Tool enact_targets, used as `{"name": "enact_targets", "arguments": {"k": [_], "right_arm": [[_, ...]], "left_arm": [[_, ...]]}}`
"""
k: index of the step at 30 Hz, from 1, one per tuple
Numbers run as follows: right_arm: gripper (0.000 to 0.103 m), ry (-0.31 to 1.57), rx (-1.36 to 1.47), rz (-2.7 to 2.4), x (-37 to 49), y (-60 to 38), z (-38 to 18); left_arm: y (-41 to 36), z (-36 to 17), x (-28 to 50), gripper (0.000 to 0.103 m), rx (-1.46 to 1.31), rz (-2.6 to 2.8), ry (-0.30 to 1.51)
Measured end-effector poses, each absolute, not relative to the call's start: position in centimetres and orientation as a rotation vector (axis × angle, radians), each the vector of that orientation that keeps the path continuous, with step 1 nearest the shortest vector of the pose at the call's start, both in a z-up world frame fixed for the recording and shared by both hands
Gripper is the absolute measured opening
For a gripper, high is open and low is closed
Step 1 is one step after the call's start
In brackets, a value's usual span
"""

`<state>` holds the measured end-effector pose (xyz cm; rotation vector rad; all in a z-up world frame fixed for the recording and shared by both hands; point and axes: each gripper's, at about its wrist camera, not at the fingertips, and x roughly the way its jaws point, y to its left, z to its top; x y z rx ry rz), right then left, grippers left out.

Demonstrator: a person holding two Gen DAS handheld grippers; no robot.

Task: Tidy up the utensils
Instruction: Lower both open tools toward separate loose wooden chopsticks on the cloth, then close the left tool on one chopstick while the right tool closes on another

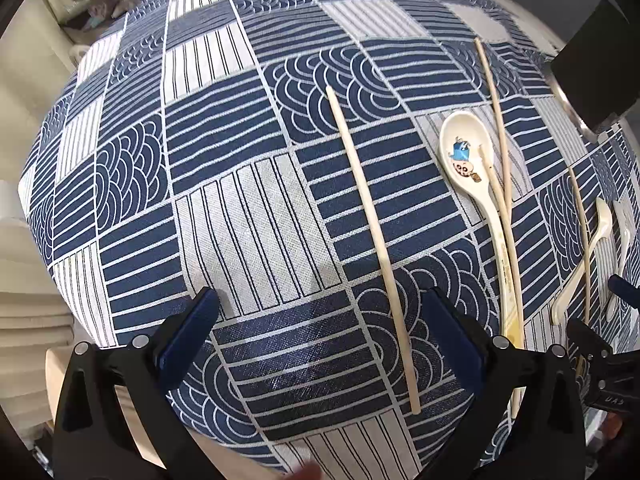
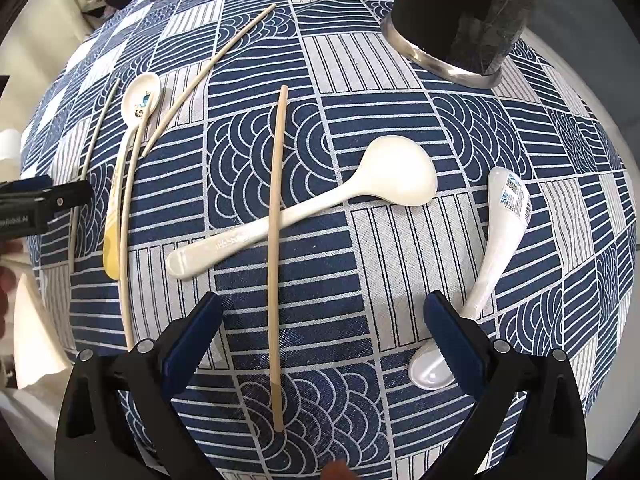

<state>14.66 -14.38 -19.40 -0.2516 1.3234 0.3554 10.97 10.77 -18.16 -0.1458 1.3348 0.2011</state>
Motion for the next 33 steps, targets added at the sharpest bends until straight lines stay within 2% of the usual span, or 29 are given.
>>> {"name": "enact_targets", "arguments": {"k": [11,13,15,17,18,19,20,21,22,23,26,33], "right_arm": [[0.096,1.301,-0.243,0.358,13.1,-15.4,-18.9],[0.095,1.299,-0.23,0.332,12.9,-15.5,-18.9],[0.087,1.285,-0.235,0.339,12.5,-15.5,-18.6],[0.059,1.264,-0.253,0.37,11.9,-15.2,-18.0],[0.053,1.261,-0.265,0.387,11.7,-15.0,-17.7],[0.037,1.257,-0.27,0.397,11.5,-14.9,-17.6],[0.016,1.253,-0.271,0.405,11.3,-14.9,-17.4],[0.006,1.253,-0.262,0.401,11.3,-15.1,-17.3],[0.005,1.253,-0.25,0.394,11.3,-15.3,-17.2],[0.005,1.255,-0.24,0.397,11.3,-15.6,-17.1],[0.005,1.27,-0.205,0.408,11.0,-16.4,-16.9],[0.005,1.26,-0.139,0.383,10.8,-18.2,-16.1]], "left_arm": [[10.1,-18.4,8.3,0.099,-0.137,0.207,1.277],[9.8,-18.1,7.7,0.094,-0.132,0.199,1.274],[9.5,-17.5,7.7,0.081,-0.119,0.182,1.262],[9.0,-17.0,7.5,0.058,-0.103,0.155,1.256],[8.9,-16.8,7.4,0.051,-0.099,0.144,1.255],[8.9,-16.7,7.3,0.041,-0.096,0.138,1.256],[9.0,-16.7,7.2,0.032,-0.096,0.134,1.258],[9.3,-16.6,7.0,0.026,-0.097,0.128,1.262],[9.6,-16.6,7.0,0.011,-0.1,0.125,1.266],[9.9,-16.6,7.1,0.006,-0.112,0.12,1.275],[10.3,-16.2,6.3,0.005,-0.162,0.096,1.287],[10.9,-15.9,6.5,0.005,-0.082,0.105,1.297]]}}
